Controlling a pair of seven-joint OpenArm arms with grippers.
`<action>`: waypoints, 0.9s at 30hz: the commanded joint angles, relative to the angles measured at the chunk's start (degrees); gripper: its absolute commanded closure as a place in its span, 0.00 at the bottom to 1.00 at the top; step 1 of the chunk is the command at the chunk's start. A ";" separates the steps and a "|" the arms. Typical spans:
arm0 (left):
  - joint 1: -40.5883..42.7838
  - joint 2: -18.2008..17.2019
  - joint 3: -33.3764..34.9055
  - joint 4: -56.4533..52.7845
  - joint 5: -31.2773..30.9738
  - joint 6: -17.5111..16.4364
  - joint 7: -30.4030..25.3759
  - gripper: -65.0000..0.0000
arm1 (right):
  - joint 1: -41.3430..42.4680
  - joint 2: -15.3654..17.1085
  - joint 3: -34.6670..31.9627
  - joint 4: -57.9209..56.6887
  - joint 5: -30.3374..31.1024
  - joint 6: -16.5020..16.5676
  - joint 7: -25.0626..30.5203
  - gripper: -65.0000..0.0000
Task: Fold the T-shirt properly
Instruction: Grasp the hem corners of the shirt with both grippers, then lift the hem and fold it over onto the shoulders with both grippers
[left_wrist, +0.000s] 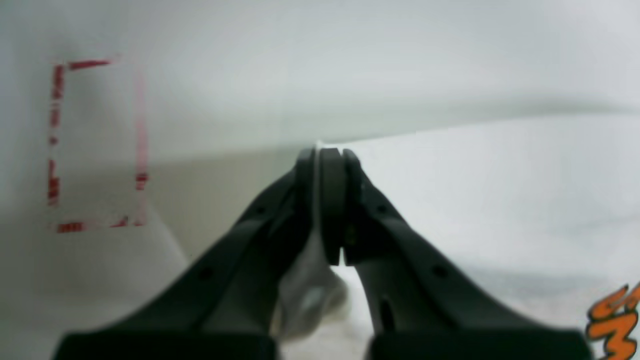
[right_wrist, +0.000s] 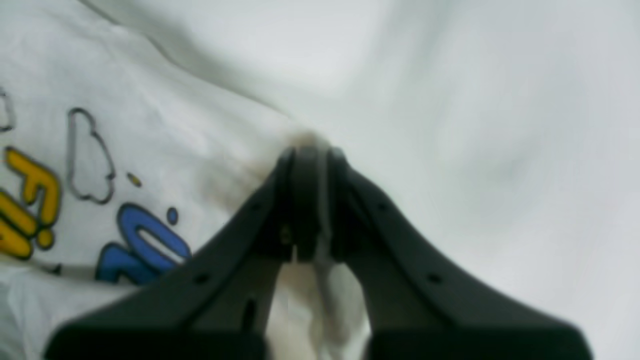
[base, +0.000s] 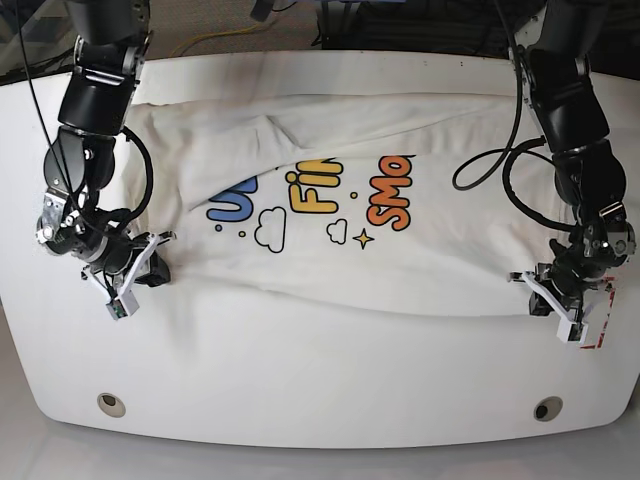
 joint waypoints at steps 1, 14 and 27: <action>0.54 -0.86 -0.24 4.25 -0.07 0.11 0.59 1.00 | 0.06 0.90 3.47 6.50 0.65 0.01 -2.75 1.00; 13.99 -1.04 -7.01 16.30 0.19 -5.87 7.53 1.00 | -13.30 0.10 8.48 24.26 0.73 0.01 -11.45 1.00; 29.72 -1.13 -7.54 24.56 0.19 -6.49 9.29 0.78 | -24.38 -2.45 8.48 25.40 0.21 0.01 -11.27 0.74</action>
